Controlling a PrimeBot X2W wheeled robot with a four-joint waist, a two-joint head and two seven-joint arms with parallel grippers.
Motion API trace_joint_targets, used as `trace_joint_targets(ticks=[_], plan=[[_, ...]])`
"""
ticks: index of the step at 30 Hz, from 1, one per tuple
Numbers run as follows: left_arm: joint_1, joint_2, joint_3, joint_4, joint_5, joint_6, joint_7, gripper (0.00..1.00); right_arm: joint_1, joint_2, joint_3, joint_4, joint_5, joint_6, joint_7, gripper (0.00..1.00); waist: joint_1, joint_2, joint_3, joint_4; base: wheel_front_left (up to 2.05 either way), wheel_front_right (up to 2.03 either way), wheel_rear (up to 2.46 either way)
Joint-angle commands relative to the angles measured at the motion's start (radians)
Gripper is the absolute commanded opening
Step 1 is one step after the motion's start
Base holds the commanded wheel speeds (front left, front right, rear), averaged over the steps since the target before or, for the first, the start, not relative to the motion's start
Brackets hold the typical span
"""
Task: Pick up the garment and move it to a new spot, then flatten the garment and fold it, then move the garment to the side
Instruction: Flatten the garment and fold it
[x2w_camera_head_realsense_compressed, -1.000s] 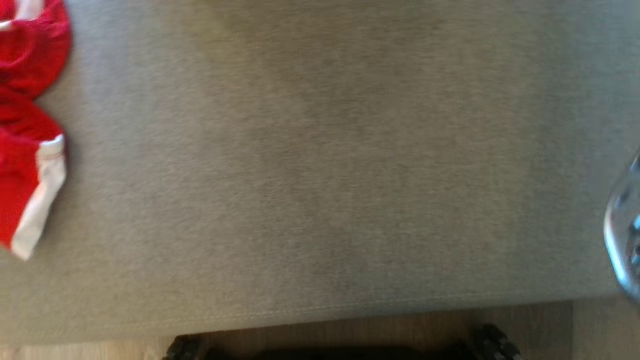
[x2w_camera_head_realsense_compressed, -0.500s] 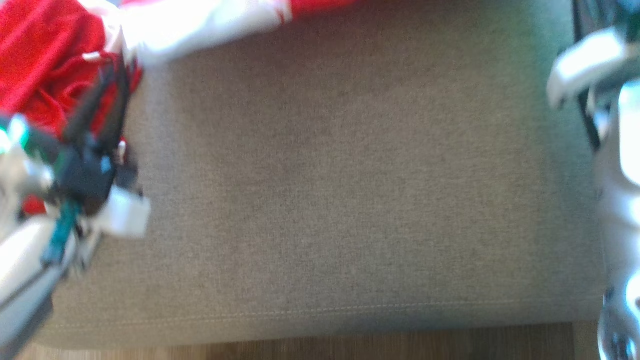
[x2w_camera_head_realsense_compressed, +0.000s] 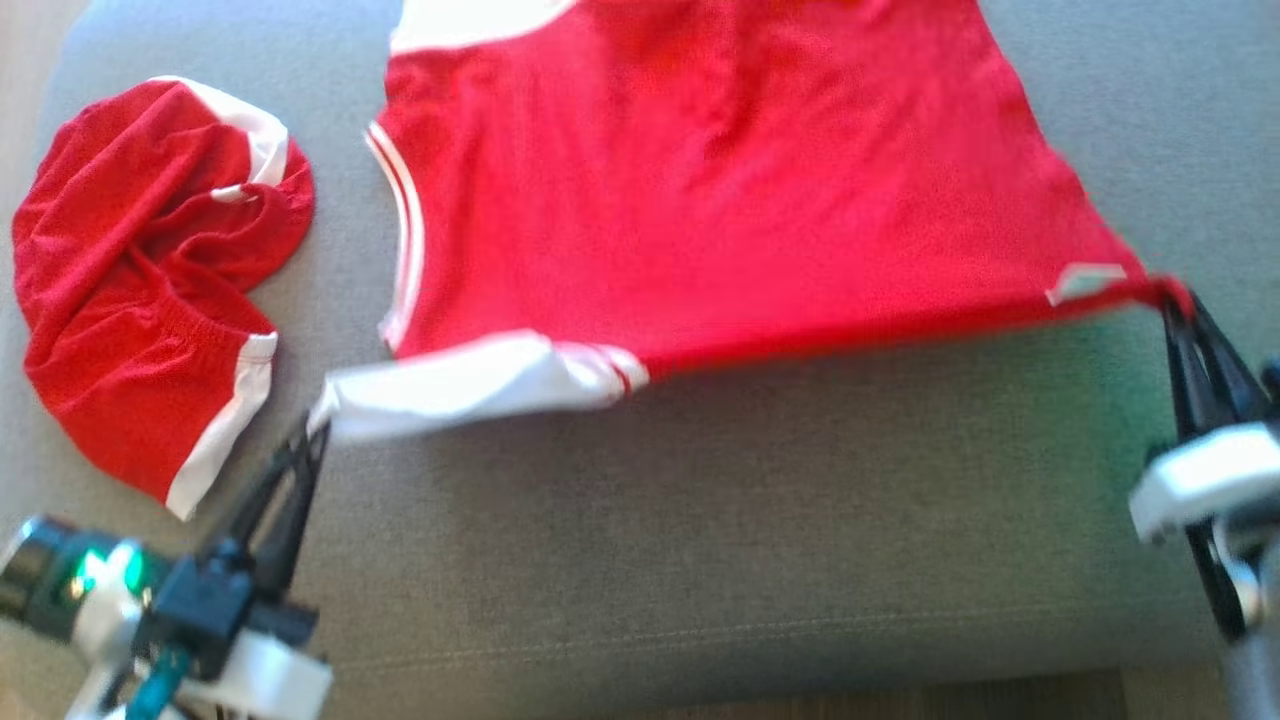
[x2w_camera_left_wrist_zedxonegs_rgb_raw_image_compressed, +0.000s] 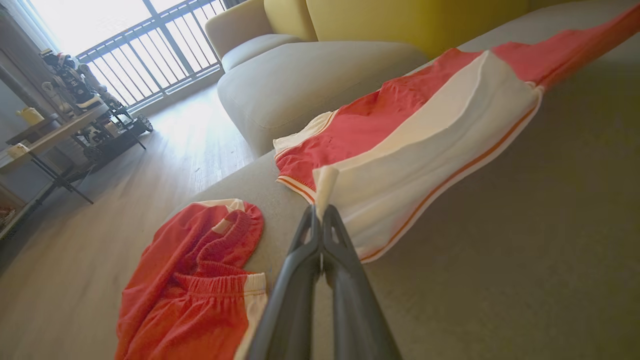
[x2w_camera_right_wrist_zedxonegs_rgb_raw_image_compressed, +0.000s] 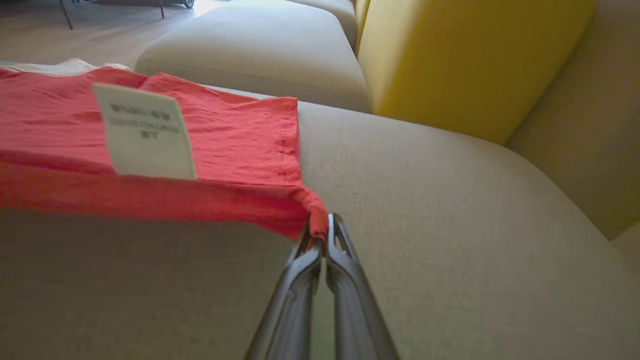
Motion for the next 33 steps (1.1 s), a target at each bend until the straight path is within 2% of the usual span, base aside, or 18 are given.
trace_joint_targets(ticks=[1,5,9,15,21,27,29,33], plan=[[-0.016,0.047,0.065,-0.035,0.007,0.002,-0.005,0.0,0.018,-0.009,-0.004,-0.067,0.01,-0.001,0.016,0.0,0.0,-0.0001,0.001,-0.005,0.0,0.0,0.0],[0.052,0.052,0.095,-0.086,0.012,-0.007,-0.005,0.0,0.119,0.017,-0.028,-0.227,0.01,-0.001,0.091,0.0,0.0,-0.0001,0.009,-0.011,0.0,0.0,0.0],[0.021,0.022,0.095,-0.072,0.015,-0.063,-0.005,0.0,0.109,0.039,-0.026,-0.274,-0.022,-0.001,0.138,0.0,0.0,-0.0001,0.01,-0.01,0.0,0.0,0.0],[-0.127,-0.077,0.078,0.043,0.032,-0.155,-0.005,0.0,-0.005,0.053,-0.002,-0.174,-0.085,-0.001,0.161,0.0,0.0,-0.0001,0.015,0.006,0.0,0.0,0.0],[-0.272,-0.181,0.08,0.166,0.074,-0.216,-0.005,0.0,-0.108,0.045,-0.022,-0.043,-0.124,-0.001,0.146,0.0,0.0,-0.0001,0.046,0.036,0.0,0.0,0.0],[-0.388,-0.219,0.097,0.264,0.123,-0.288,-0.005,0.0,-0.195,0.022,-0.045,0.043,-0.155,-0.001,0.118,0.0,0.0,-0.0001,0.101,0.043,0.0,0.0,0.0],[-0.436,-0.224,0.1,0.29,0.154,-0.325,-0.005,0.0,-0.239,0.018,-0.046,0.071,-0.168,-0.001,0.102,0.0,0.0,-0.0001,0.137,0.041,0.0,0.0,0.0],[-0.462,-0.23,0.098,0.314,0.169,-0.349,-0.005,0.0,-0.266,0.017,-0.042,0.088,-0.179,-0.001,0.094,0.0,0.0,-0.0001,0.157,0.039,0.0,0.0,0.0]])
